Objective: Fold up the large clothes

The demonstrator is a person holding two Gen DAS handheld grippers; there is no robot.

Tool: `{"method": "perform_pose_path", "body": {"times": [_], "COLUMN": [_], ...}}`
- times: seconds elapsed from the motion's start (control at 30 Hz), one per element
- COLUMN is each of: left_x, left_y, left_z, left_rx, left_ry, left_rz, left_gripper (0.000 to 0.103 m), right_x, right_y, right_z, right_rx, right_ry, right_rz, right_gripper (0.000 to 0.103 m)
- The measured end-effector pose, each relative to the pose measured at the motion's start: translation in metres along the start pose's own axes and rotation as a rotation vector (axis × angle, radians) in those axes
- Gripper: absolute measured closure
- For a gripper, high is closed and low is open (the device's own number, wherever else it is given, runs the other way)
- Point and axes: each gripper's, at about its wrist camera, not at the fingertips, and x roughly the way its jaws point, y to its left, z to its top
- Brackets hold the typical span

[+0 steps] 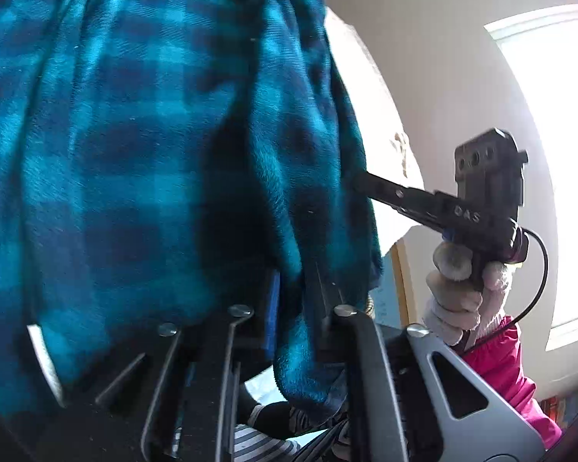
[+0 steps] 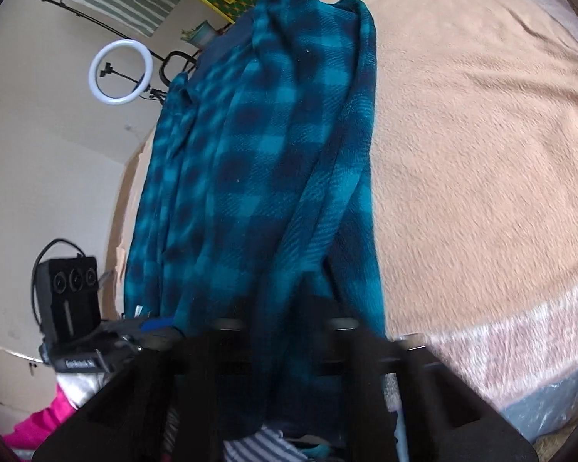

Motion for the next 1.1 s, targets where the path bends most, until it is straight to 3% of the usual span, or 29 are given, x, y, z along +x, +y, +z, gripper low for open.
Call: {"method": "perform_pose_path", "body": {"times": [0.17, 0.3, 0.4, 0.47, 0.5, 0.57, 0.6, 0.73, 0.83, 0.87, 1.1], "left_x": [-0.008, 0.013, 0.019, 0.02, 0.022, 0.018, 0.019, 0.035, 0.047, 0.046, 0.04], "left_y": [-0.02, -0.028, -0.024, -0.025, -0.027, -0.026, -0.026, -0.041, -0.045, -0.045, -0.04], "left_z": [-0.013, -0.021, -0.025, -0.021, -0.018, -0.018, -0.017, -0.015, -0.013, -0.015, -0.02], "left_rx": [0.021, 0.063, 0.044, 0.035, 0.031, 0.009, 0.005, 0.078, 0.114, 0.12, 0.125], "left_ry": [-0.03, -0.007, 0.009, 0.007, 0.005, 0.0, -0.011, -0.008, -0.001, -0.003, -0.01], "left_rz": [-0.065, -0.011, -0.007, -0.02, -0.02, -0.048, -0.062, -0.002, 0.054, 0.056, 0.03], "left_gripper": [0.098, 0.098, 0.098, 0.098, 0.093, 0.053, 0.051, 0.054, 0.084, 0.087, 0.093], "right_x": [-0.031, -0.062, -0.053, -0.043, -0.04, -0.041, -0.043, -0.05, -0.049, -0.048, -0.045], "right_y": [0.019, 0.016, 0.002, -0.003, -0.004, -0.006, -0.006, -0.006, -0.008, -0.009, -0.027], "right_z": [0.007, 0.021, 0.021, 0.016, 0.012, 0.002, -0.002, -0.008, -0.008, -0.009, -0.03], "right_rx": [-0.097, -0.093, -0.054, -0.045, -0.052, -0.059, -0.061, -0.087, -0.092, -0.089, -0.039], "right_ry": [-0.043, -0.11, -0.086, -0.052, -0.037, -0.025, -0.023, -0.027, -0.021, -0.014, 0.018], "right_rz": [-0.117, -0.188, -0.106, -0.108, -0.112, -0.08, -0.063, -0.065, -0.065, -0.061, 0.024], "right_gripper": [0.099, 0.099, 0.096, 0.094, 0.093, 0.085, 0.084, 0.084, 0.084, 0.084, 0.084]}}
